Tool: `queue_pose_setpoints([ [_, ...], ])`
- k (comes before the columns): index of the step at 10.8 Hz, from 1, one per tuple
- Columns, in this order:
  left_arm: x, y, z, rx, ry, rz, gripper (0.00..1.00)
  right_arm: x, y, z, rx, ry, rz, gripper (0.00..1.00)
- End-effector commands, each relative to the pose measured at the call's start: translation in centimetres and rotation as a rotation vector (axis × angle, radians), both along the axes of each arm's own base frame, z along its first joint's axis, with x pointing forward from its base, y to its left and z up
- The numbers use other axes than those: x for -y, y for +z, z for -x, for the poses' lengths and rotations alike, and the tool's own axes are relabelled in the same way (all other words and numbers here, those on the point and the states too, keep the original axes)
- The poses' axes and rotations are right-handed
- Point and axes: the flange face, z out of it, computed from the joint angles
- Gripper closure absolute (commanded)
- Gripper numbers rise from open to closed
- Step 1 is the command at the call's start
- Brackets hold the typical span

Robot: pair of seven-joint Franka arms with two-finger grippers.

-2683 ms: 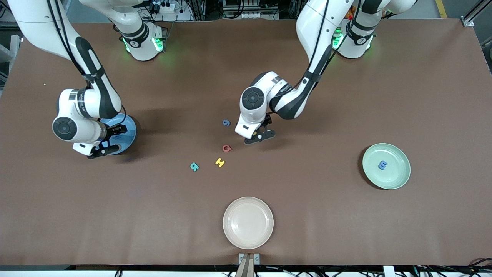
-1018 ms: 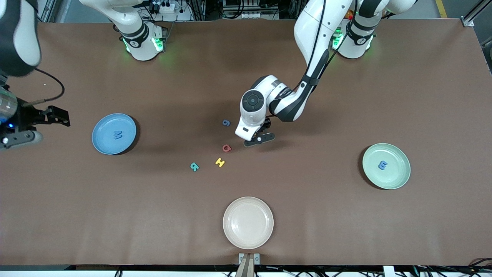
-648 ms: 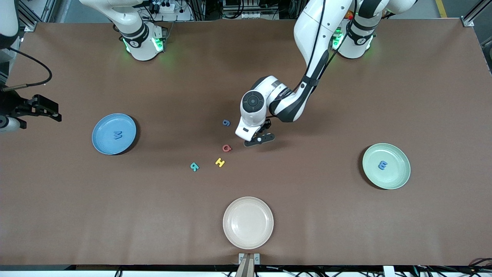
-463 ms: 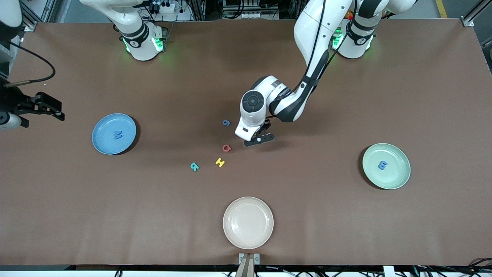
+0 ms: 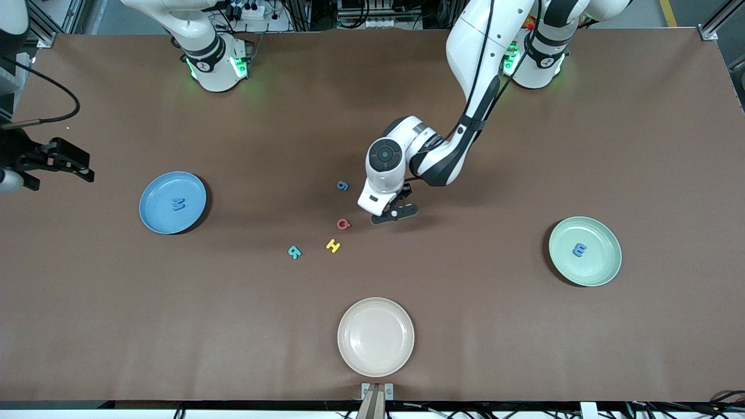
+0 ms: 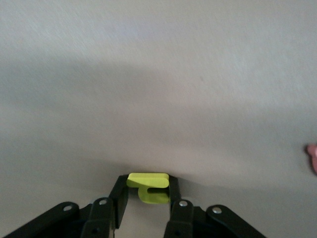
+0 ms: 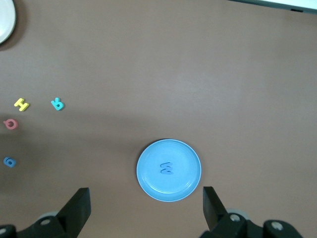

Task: Sort uppercase to blue plate, lowercase to green plate
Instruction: 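Carry the yellow h with the left gripper to the green plate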

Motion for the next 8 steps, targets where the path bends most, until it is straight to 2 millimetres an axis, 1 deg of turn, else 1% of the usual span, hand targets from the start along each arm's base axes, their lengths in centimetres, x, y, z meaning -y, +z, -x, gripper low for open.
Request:
queue_pose_setpoints([
  [1, -1.7, 4.5, -2.6, 0.066, -0.014, 0.005, 0.90, 0.5, 0.0, 0.5, -0.004, -0.020, -0.021, 0.00],
  [2, -3.5, 6.6, -4.4, 0.073, -0.013, 0.012, 0.90, 0.4, 0.0, 0.5, -0.007, -0.018, -0.020, 0.00],
  [3, -5.8, 8.7, -6.2, 0.071, -0.023, 0.016, 0.90, 0.4, -0.3, 0.5, -0.008, -0.018, -0.020, 0.00],
  [4, -8.8, 10.8, -8.1, 0.059, -0.035, 0.018, 0.90, 0.4, -0.2, 0.7, -0.010, -0.018, -0.021, 0.00],
  [5, -11.8, 12.9, -9.7, 0.033, -0.058, 0.029, 0.90, 0.3, -0.8, 1.2, -0.019, -0.017, -0.019, 0.00],
  [6, -15.8, 14.9, -11.4, 0.005, -0.090, 0.047, 0.90, 0.2, -1.5, 1.5, -0.012, -0.017, -0.019, 0.00],
  [7, -19.7, 16.5, -12.6, -0.031, -0.136, 0.059, 0.90, 0.2, -1.8, 1.6, -0.012, -0.019, -0.018, 0.00],
  [8, -24.1, 17.4, -13.9, -0.059, -0.189, 0.064, 0.90, -0.1, -1.8, 1.7, -0.012, -0.014, -0.018, 0.00],
])
